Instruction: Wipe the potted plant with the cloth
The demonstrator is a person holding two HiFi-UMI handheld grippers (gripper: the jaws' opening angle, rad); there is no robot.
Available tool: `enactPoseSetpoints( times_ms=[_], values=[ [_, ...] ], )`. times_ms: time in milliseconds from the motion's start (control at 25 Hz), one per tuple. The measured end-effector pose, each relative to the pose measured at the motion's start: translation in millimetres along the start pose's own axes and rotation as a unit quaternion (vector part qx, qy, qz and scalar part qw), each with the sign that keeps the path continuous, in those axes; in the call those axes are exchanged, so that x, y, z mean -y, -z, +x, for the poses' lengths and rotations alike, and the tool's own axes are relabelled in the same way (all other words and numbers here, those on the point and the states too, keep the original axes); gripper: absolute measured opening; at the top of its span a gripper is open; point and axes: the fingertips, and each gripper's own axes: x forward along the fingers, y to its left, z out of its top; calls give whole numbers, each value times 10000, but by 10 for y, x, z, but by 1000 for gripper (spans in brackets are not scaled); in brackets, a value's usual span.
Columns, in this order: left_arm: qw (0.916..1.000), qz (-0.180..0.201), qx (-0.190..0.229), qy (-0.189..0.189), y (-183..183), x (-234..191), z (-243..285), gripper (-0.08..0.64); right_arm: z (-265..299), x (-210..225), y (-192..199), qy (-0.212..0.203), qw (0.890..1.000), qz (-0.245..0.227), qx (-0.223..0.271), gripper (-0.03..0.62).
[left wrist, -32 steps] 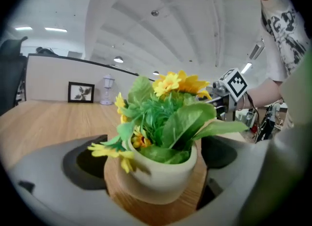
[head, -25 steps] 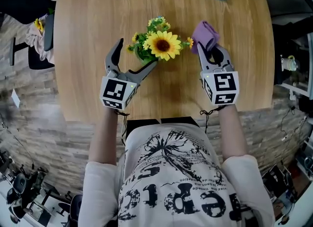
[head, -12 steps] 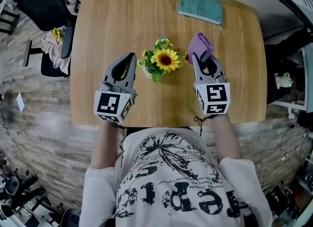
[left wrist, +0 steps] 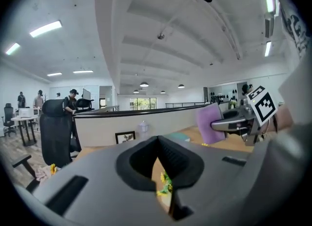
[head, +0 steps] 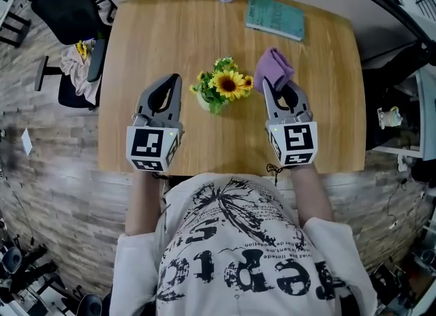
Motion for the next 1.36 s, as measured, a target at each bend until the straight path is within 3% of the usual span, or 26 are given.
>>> enactPoseSetpoints(
  times_ms=[400,1360],
  values=[
    [9988,-173,187,429,-8,146,-62,3,-97,-206,118,-391,9986,-346,-127,58],
    [9983,-137,264,501,-26,283,-73,3,-156,-109,166,-189,9996,-180,-74,60]
  ],
)
